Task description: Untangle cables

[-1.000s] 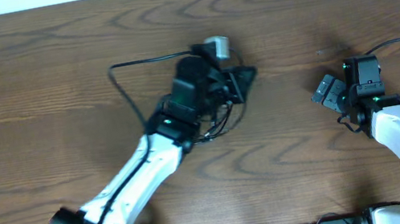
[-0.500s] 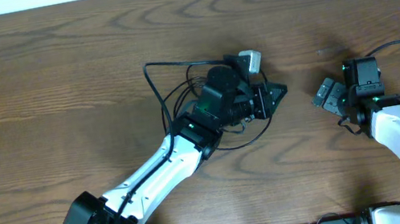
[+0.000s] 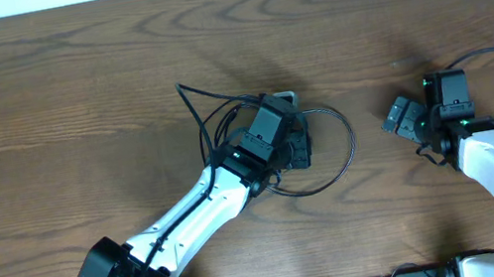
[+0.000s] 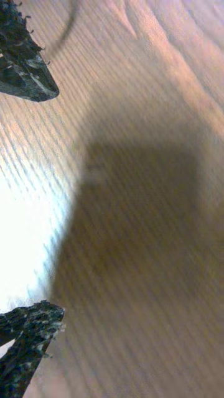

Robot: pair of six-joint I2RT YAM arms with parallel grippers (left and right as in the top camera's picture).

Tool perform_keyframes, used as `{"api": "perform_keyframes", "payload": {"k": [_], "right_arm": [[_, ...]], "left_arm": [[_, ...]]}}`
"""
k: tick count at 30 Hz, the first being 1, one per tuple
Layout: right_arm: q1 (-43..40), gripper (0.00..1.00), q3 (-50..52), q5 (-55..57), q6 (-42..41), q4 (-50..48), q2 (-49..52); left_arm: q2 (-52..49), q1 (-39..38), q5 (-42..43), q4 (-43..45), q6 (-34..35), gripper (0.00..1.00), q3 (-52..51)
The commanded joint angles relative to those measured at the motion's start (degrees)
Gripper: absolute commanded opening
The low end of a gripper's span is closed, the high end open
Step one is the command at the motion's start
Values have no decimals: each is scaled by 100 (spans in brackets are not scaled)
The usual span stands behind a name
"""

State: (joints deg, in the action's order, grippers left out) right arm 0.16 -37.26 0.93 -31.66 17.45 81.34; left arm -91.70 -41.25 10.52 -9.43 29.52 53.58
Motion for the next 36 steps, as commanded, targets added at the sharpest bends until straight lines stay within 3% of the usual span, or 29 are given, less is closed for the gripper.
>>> {"api": "perform_keyframes", "payload": {"k": [1,6,11,18,20,23,29,36], "right_arm": [[-7,99,20,-901,957,-286,-2],[-7,99,20,-2450,1644,-588,-2],[125,99,20,-3233,2050,-597,-4],[741,99,20,-3926,3145,-592,-11],[1198,99,20,-3729,3414,-577,-13],[1692,99,17,-3082,3410,-590,-13],[2417,99,-22,-2337,3407,-614,-11],[2684,99,-24,-2295,3464,-625,-11]], "left_arm": [[297,20,-820,-195,-188,30,66],[704,20,-1799,-785,-188,30,66],[1123,20,-2614,-1403,-188,30,66],[1392,184,-2861,-2083,116,32,66],[1478,437,-2813,-2249,544,31,66],[1657,699,-2662,-2197,546,31,66],[1985,1134,-2444,-2157,-70,32,66],[2107,1919,-1895,-2334,-74,32,66]]}}
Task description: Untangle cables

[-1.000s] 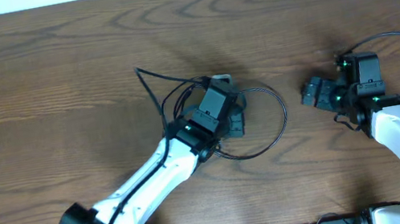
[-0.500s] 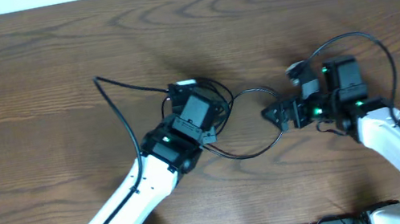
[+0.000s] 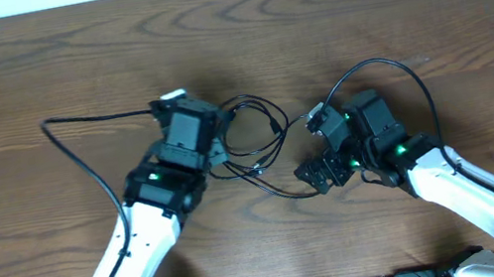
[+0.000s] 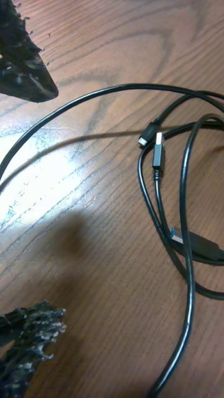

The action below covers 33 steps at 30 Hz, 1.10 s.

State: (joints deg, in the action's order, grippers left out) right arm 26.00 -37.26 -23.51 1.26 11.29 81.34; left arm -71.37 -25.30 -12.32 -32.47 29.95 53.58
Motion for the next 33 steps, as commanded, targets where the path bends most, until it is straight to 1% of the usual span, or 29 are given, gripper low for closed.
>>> {"api": "perform_keyframes", "payload": {"k": [1,4,7,9,11,12,16,17,18,21,23,25,28,33], "right_arm": [[129,99,-24,146,210,-4,-11],[236,99,-24,37,354,0,-11],[385,99,-24,-170,492,-11,-11],[470,99,-24,-223,509,-44,-11],[560,99,-24,-343,525,-129,-11],[608,99,-24,-404,529,-173,-11],[796,99,-24,-452,529,-240,-11],[839,99,-24,-487,531,-249,-11],[863,99,-24,-527,553,-256,-11],[935,99,-24,-562,549,-275,-2],[1029,99,-24,-584,546,-293,2],[1095,99,-24,-584,546,-341,4],[1189,99,-24,-592,553,-402,24],[1235,99,-24,-603,673,-472,297]], "left_arm": [[76,439,531,-28,-111,32,66],[76,802,960,9,33,32,66],[76,1134,1495,142,-63,32,66],[76,1287,1965,315,-540,32,66],[76,1392,2612,474,-1263,41,66],[76,1440,2909,518,-1589,44,66],[76,1609,3495,669,-1978,52,66],[76,1668,3762,726,-2105,55,66],[76,1714,3945,758,-2175,55,66],[76,1864,4308,793,-2181,56,66],[76,2015,4343,726,-2177,56,66],[76,2129,4345,682,-2177,60,66],[76,2304,4415,595,-2177,61,66],[76,2494,4817,509,-2184,61,66]]}}
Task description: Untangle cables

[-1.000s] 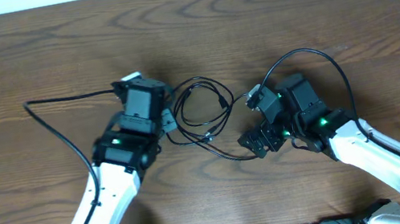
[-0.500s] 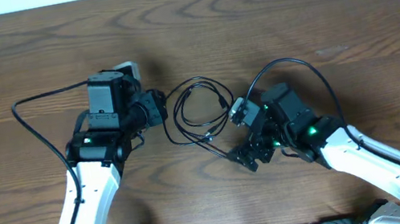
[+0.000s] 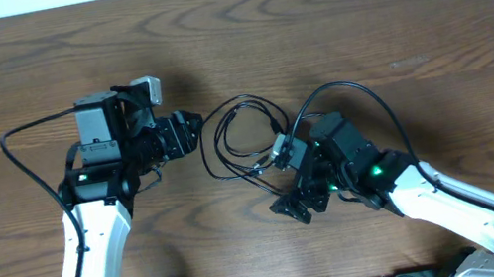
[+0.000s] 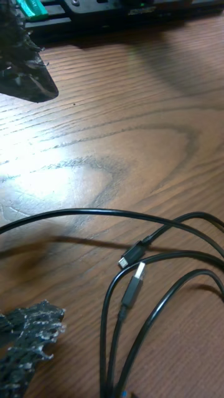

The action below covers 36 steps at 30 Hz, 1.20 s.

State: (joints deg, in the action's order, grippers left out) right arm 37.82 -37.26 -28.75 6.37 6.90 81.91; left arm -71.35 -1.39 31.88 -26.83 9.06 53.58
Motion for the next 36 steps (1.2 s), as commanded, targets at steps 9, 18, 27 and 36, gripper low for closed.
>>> {"api": "perform_keyframes", "payload": {"k": [9,18,27,36], "right_arm": [[55,99,-37,-855,575,-634,1023],[52,99,-127,-855,911,-564,1410],[52,86,-256,-957,905,-623,1727],[48,1,-422,-927,420,-632,1733]], "left_arm": [[74,111,420,-334,-398,62,66],[74,111,420,-378,-413,63,66],[74,111,420,-400,-413,63,66],[74,111,415,-476,-457,63,66]]}}
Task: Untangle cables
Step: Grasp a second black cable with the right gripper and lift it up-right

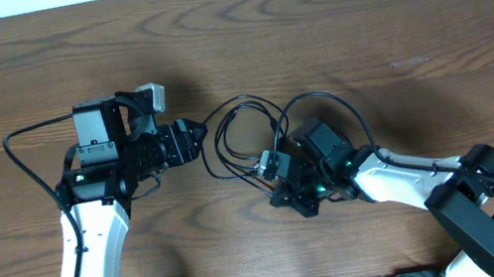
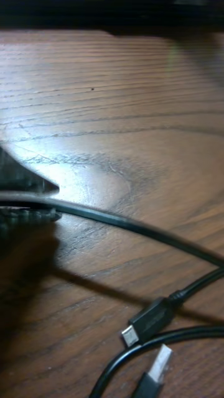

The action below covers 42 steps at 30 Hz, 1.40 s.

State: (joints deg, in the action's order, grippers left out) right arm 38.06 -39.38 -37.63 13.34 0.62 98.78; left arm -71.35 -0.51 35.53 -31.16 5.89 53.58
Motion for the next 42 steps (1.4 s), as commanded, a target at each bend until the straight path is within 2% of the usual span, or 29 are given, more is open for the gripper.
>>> {"api": "perform_keyframes", "payload": {"k": [1,6,16,24,34,42], "right_arm": [[22,1,-293,-37,-376,15,44],[-48,1,-911,529,-828,619,-90],[-103,1,-3729,2293,-1231,4072,-400],[-437,1,-5912,3866,-1908,5751,-417],[-1375,1,-7549,4728,-2190,7455,-417],[-2085,1,-8913,4430,-2212,8273,-448]], "left_arm": [[74,24,50,-59,-138,63,66],[74,24,50,-212,-138,63,66],[72,22,153,-490,-138,63,63],[63,22,155,-839,-142,63,63],[63,22,151,-953,-422,63,63],[63,22,133,-953,-485,63,63]]}}
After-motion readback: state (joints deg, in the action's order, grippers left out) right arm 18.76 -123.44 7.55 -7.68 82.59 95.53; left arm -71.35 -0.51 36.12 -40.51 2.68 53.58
